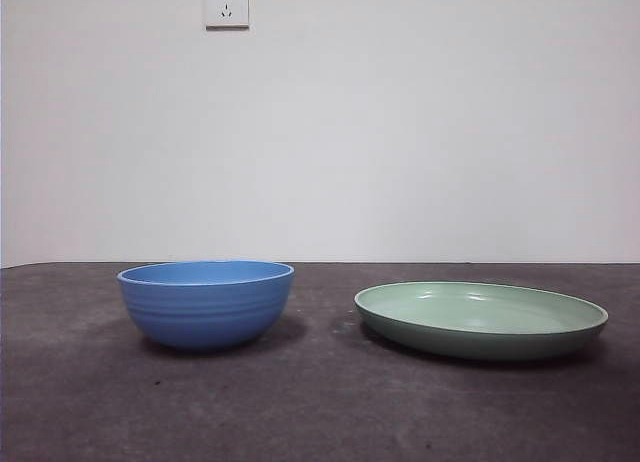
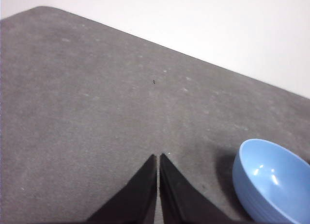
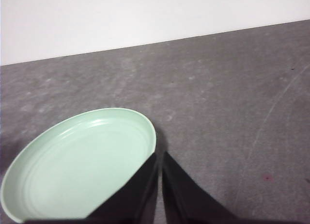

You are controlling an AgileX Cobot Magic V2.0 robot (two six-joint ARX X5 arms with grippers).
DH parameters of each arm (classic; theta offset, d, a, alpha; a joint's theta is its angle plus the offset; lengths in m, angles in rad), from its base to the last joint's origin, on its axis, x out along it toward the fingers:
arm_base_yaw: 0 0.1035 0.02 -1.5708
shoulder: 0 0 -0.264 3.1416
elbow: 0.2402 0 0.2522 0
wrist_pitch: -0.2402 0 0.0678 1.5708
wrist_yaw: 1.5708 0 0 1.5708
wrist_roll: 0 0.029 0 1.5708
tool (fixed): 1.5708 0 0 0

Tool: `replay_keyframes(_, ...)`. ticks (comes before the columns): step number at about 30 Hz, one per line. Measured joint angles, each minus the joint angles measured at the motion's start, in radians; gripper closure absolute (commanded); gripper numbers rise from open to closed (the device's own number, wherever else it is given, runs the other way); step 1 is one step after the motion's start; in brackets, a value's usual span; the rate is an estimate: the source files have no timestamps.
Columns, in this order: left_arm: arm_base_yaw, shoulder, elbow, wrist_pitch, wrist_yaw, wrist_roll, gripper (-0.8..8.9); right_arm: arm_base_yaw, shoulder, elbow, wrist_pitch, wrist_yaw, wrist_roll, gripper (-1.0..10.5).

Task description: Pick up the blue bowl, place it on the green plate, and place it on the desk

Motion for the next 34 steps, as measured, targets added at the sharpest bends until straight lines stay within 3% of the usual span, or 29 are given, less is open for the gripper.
replay_keyframes(7,0.0,0.0,0.001,-0.001,0.0,-0.09,8.04,0.0,0.0,0.0,0.038,0.005,0.091,9.4)
replay_keyframes(10,0.0,0.0,0.018,-0.026,0.0,-0.125,8.04,0.0,0.0,0.014,0.04,0.055,0.119,9.4)
replay_keyframes(19,0.0,0.014,0.193,-0.031,0.0,-0.145,8.04,0.0,0.002,0.18,0.034,0.134,0.135,9.4)
replay_keyframes(27,0.0,0.129,0.392,-0.179,0.002,-0.069,8.04,0.0,0.122,0.396,-0.029,0.148,0.094,9.4)
replay_keyframes(34,0.0,0.311,0.554,-0.293,0.149,0.041,8.04,0.0,0.329,0.586,-0.198,-0.005,0.022,9.4)
